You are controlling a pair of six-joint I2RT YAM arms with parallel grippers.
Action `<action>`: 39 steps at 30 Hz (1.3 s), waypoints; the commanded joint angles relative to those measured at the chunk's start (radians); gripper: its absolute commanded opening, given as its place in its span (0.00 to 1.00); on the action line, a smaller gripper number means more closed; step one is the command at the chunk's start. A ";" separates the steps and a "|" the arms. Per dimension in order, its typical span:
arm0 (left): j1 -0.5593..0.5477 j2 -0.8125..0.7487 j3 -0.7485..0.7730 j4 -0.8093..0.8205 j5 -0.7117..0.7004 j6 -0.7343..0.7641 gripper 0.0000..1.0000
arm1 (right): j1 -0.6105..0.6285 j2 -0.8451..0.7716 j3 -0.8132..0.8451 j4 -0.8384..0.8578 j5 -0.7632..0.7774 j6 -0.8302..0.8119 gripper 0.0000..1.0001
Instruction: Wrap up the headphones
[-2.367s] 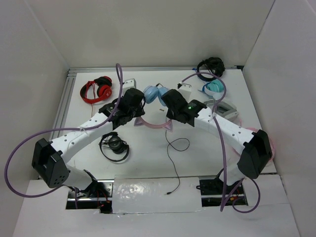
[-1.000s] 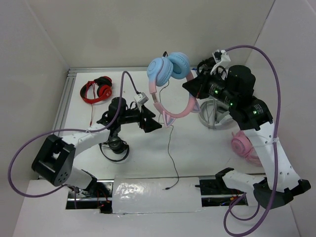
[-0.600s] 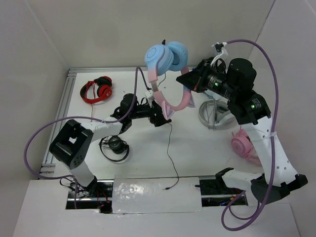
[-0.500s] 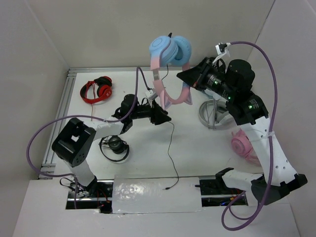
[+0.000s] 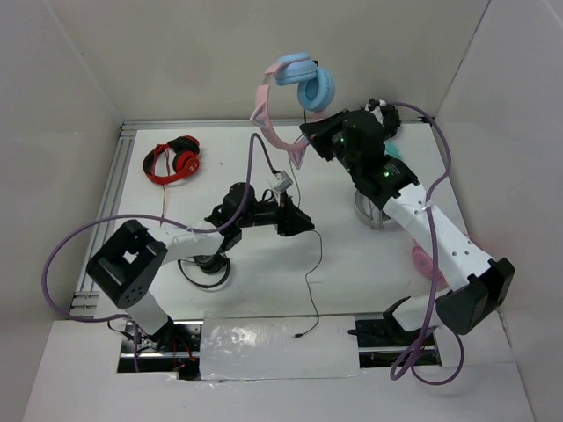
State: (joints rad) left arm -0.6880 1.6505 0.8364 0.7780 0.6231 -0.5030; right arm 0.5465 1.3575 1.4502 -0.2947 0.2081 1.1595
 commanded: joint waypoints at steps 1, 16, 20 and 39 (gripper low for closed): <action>0.018 -0.122 -0.049 -0.009 -0.115 -0.038 0.75 | 0.012 -0.061 0.007 0.121 0.144 0.039 0.00; 0.035 -0.359 0.053 -0.057 -0.493 -0.107 0.99 | 0.039 -0.075 -0.089 0.060 0.269 0.087 0.00; 0.035 -0.334 0.099 0.006 -0.499 -0.089 0.99 | 0.059 -0.057 -0.099 0.034 0.315 0.091 0.00; 0.036 -0.236 0.237 0.054 -0.637 -0.071 0.27 | 0.090 0.012 -0.122 -0.010 0.145 -0.044 0.11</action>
State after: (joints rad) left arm -0.6601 1.4078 1.0195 0.7830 0.0223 -0.6159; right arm 0.6140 1.3705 1.3014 -0.3248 0.4362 1.2160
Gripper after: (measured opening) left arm 0.445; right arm 0.180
